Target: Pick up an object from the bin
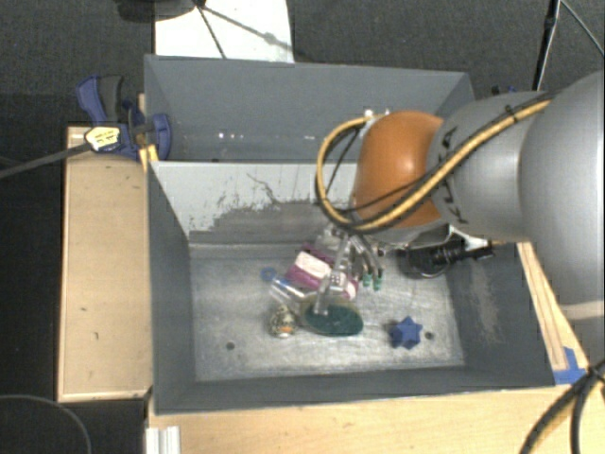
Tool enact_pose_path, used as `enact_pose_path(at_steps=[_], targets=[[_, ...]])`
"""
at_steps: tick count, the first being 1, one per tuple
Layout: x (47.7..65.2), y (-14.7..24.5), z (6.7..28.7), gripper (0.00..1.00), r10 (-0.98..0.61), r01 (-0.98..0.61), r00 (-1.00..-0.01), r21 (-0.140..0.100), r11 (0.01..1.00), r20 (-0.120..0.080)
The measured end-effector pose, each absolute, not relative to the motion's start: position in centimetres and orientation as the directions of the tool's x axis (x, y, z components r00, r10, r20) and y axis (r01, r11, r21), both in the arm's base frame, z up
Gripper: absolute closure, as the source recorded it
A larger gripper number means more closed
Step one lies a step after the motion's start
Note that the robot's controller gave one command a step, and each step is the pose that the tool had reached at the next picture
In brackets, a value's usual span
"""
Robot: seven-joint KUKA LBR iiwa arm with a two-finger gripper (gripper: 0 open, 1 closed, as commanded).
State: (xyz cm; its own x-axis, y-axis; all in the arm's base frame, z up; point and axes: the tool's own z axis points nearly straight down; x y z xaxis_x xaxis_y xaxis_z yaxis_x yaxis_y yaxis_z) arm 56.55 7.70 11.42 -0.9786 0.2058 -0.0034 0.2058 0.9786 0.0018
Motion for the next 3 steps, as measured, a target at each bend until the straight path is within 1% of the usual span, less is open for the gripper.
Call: enact_pose_path(at_steps=[1, 2, 3], targets=[[57.4, 9.7, 8.0, 0.0, 0.334, 0.334, -0.942, 0.007, 0.942, -0.016], [59.6, 14.7, 7.6, 0.0, 0.04, 0.04, -0.999, -0.007, 0.999, 0.001], [59.8, 14.9, 7.9, 1.0, 0.04, 0.04, -0.999, -0.001, 0.999, -0.009]])
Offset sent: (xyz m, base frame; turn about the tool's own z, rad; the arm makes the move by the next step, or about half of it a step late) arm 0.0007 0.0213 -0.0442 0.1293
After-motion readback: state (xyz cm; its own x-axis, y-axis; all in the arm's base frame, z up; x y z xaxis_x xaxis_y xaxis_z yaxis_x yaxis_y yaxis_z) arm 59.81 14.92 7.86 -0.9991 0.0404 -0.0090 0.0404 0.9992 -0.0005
